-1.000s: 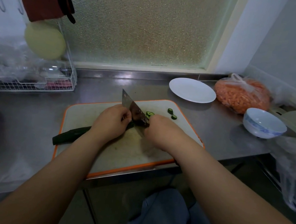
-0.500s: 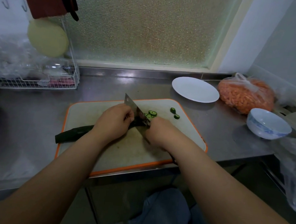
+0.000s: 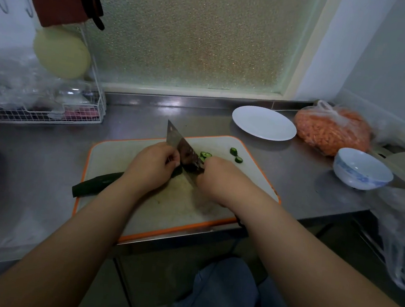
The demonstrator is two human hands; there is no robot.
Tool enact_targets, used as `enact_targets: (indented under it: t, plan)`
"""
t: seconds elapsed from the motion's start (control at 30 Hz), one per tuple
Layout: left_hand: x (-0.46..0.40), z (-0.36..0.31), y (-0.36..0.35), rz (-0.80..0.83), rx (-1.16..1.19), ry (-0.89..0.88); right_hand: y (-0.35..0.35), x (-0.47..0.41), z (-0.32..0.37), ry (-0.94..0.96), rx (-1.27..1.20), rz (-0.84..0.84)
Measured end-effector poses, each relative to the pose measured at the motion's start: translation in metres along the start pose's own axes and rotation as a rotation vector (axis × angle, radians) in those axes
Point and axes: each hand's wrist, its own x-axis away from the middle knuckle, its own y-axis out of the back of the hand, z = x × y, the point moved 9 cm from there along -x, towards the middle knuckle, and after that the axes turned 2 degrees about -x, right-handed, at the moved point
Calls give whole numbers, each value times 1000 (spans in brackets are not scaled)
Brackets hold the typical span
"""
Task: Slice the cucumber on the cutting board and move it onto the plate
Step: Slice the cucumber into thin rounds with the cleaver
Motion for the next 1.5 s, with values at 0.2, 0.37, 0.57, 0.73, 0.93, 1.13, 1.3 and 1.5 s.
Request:
enact_targets:
  t: [0.2,0.37,0.57,0.73,0.93,1.13,1.3,1.5]
  plan:
    - [0,-1,1,-12,-10,-19,1,1,4,11,5,6]
    - [0,-3,0,-6,-23,-33,-11,-5,6,-7,34,35]
    - [2,-5,3,-22,-61,-54,-18,-14,-5,-31,36,65]
    - [4,-6,4,-23,-88,-48,-10,-10,-11,-32,2,34]
    - [4,-4,3,-28,-49,-52,-9,-1,-2,-1,20,16]
    - [6,-5,4,-53,-38,-54,2,4,2,7,1,-13]
    - [6,-6,5,-46,-37,-43,2,4,5,9,17,-2]
    - [5,-5,4,-43,-43,-50,-9,0,7,3,68,33]
